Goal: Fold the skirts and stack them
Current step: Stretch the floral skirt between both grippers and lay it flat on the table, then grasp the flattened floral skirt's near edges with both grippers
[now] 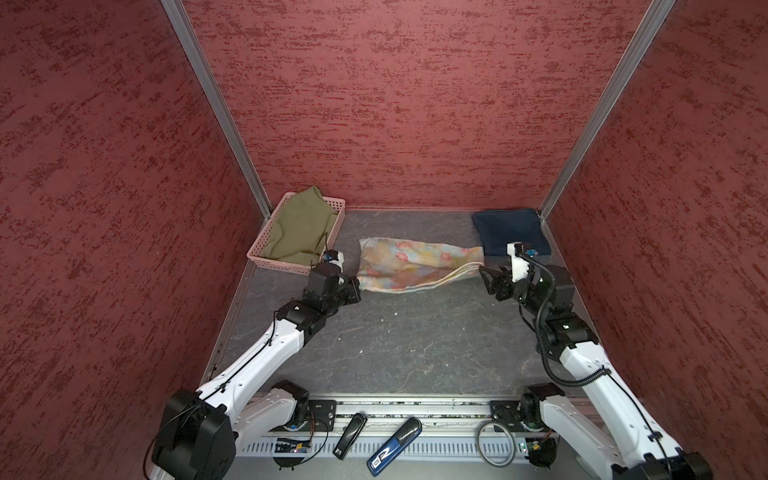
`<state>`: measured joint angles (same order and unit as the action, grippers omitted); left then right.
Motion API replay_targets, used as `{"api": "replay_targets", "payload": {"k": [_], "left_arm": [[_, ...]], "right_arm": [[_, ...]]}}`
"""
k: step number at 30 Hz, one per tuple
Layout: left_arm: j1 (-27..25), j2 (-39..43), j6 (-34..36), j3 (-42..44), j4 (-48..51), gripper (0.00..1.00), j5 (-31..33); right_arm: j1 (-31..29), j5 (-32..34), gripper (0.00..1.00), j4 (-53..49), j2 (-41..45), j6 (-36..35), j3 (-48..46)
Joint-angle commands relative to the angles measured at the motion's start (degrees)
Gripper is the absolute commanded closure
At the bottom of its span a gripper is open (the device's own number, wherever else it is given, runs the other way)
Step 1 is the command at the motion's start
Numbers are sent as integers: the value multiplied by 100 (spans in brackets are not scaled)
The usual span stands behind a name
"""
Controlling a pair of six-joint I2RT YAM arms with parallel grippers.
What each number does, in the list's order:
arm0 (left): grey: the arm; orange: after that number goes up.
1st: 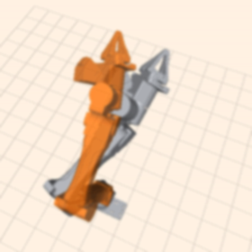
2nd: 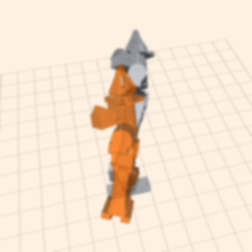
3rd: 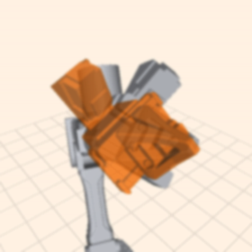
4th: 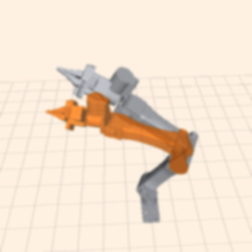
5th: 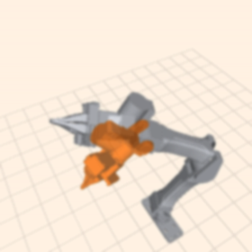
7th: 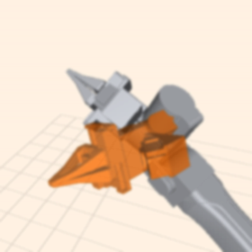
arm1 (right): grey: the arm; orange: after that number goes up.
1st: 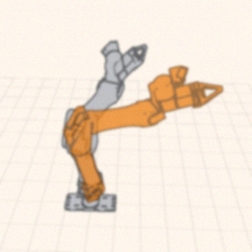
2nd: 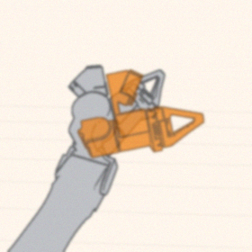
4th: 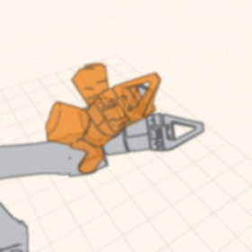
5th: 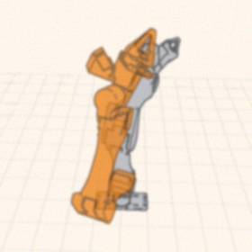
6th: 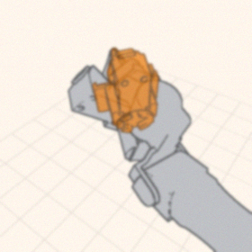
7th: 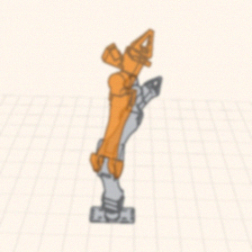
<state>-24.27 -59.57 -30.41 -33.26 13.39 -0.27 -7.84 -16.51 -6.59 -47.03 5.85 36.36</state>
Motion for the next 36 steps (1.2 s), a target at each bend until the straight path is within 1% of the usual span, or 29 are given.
{"api": "replay_targets", "payload": {"k": [1,2,3,5,6,8,9,11,13,15,17,20,22,26,30,32,33,36], "left_arm": [[-93,358,-414,460,-470,100,548],[-195,488,-439,560,-435,98,667],[-314,617,-407,617,-381,88,811],[-440,866,-396,708,-259,57,1034],[-446,968,-370,702,-188,46,1070],[-504,1163,-259,656,-95,27,1223],[-566,1275,-184,619,-82,20,1341],[-620,1386,-51,520,-134,12,1480],[-644,1323,117,354,-204,10,1459],[-763,1033,334,92,-176,10,1405],[-1030,619,510,-146,-125,11,1434],[-1369,-126,631,-441,-13,11,1283],[-1480,-665,703,-641,118,10,1126],[-1691,-1530,853,-1003,388,9,1037],[-1715,-2005,947,-1120,443,9,941],[-1719,-2286,990,-1223,561,9,946],[-1719,-2416,1018,-1279,594,9,995],[-1739,-2712,1098,-1409,623,9,1117]], "right_arm": [[-32,420,11,-315,386,455,227],[-27,504,9,-471,469,489,316],[-33,410,8,-563,505,488,423],[-34,214,8,-632,474,621,581],[-26,158,8,-643,379,784,629],[-27,165,8,-803,-24,1075,744],[-31,135,9,-885,-311,1222,810],[-33,-4,11,-838,-805,1531,788],[-25,-132,12,-664,-1137,1863,682],[-31,-186,13,-509,-1460,2167,588],[-30,-36,15,-536,-1769,2369,591],[-30,102,15,-552,-2114,2444,618],[-7,146,14,-504,-2342,2480,626],[183,-333,15,-54,-2971,2696,548],[259,-606,18,530,-3409,2966,352],[285,-743,20,758,-3593,3043,295],[290,-820,22,834,-3795,3058,268],[296,-887,25,1135,-3967,3150,115]]}}
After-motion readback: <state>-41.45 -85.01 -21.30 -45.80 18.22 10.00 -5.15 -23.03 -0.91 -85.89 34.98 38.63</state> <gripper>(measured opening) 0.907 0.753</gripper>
